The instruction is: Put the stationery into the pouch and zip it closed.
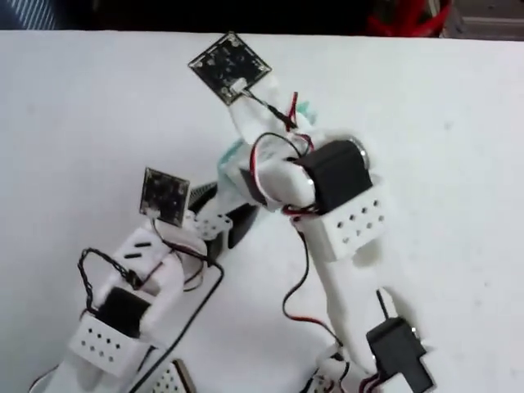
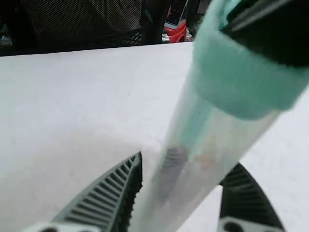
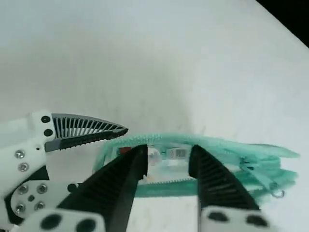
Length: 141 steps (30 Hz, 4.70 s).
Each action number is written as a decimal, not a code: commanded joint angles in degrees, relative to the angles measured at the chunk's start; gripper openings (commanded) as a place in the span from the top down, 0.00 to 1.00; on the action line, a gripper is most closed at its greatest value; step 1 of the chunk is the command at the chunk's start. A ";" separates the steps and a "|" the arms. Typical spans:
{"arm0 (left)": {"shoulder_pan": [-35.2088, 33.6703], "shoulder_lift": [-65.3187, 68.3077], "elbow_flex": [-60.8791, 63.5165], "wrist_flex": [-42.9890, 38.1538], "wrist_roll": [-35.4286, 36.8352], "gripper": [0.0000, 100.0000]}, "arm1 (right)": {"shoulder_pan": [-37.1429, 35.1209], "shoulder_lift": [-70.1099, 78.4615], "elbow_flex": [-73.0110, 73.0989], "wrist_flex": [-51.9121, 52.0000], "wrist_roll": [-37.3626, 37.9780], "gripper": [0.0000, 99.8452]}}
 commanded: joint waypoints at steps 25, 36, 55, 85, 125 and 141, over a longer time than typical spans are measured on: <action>3.91 -0.92 4.22 -13.01 -6.33 0.88 | 18.95 6.37 -9.76 0.13 7.38 0.84; 3.91 -0.92 4.22 -13.01 -6.42 0.88 | 15.34 6.55 -3.78 -4.35 7.30 0.72; 3.82 -0.92 4.13 -13.01 -6.42 0.88 | 14.64 4.09 9.05 -24.48 7.91 0.98; 3.65 -1.01 -0.79 -8.53 -3.60 0.98 | 8.13 -18.95 27.08 -21.93 7.38 0.98; 1.19 -18.51 -2.02 -3.25 0.18 0.86 | 4.09 -12.09 12.04 0.04 6.15 0.98; 5.76 -20.00 -10.11 13.80 -2.46 0.79 | 4.18 -12.09 13.01 0.04 6.24 0.98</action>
